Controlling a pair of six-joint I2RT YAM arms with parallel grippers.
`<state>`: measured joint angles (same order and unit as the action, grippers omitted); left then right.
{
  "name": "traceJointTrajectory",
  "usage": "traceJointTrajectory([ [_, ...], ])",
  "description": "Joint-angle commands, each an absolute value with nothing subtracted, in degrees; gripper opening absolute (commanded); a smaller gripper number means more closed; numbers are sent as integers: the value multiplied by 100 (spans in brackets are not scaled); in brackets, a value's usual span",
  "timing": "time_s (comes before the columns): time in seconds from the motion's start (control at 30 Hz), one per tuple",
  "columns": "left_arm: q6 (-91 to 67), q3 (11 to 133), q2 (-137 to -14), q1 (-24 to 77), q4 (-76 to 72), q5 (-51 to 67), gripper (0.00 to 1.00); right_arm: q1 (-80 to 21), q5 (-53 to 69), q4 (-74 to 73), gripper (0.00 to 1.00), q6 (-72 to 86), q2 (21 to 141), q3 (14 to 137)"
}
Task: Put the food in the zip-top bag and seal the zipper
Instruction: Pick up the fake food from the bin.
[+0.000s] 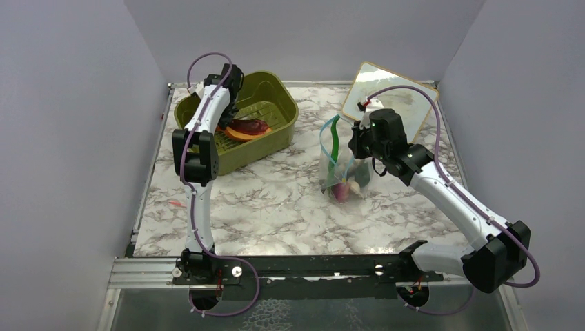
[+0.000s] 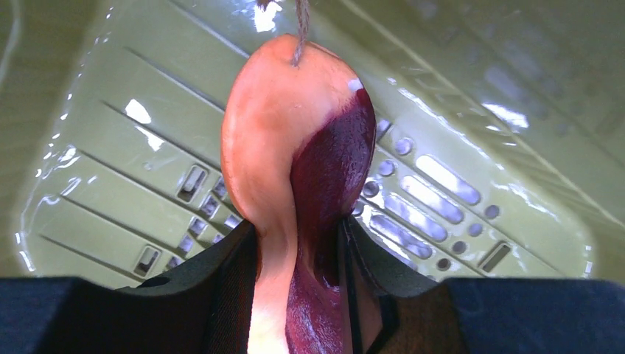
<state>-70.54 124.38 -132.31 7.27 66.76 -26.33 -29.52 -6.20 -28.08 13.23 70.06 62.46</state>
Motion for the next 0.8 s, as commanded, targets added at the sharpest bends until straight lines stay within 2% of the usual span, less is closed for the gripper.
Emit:
traceJointTrajectory([
  [0.0, -6921, 12627, -12997, 774, 6496, -2647, 17, -2917, -768, -2727, 1, 1345, 6869, 6344],
  [0.5, -6301, 12599, -12521, 936, 6435, -3158, 18, -2918, -656, -2865, 1, 1558, 6919, 6697],
  [0.77, -5800, 13314, -12441, 1157, 6271, -3636, 20, -2918, -477, -2656, 1, 1921, 6765, 6729],
])
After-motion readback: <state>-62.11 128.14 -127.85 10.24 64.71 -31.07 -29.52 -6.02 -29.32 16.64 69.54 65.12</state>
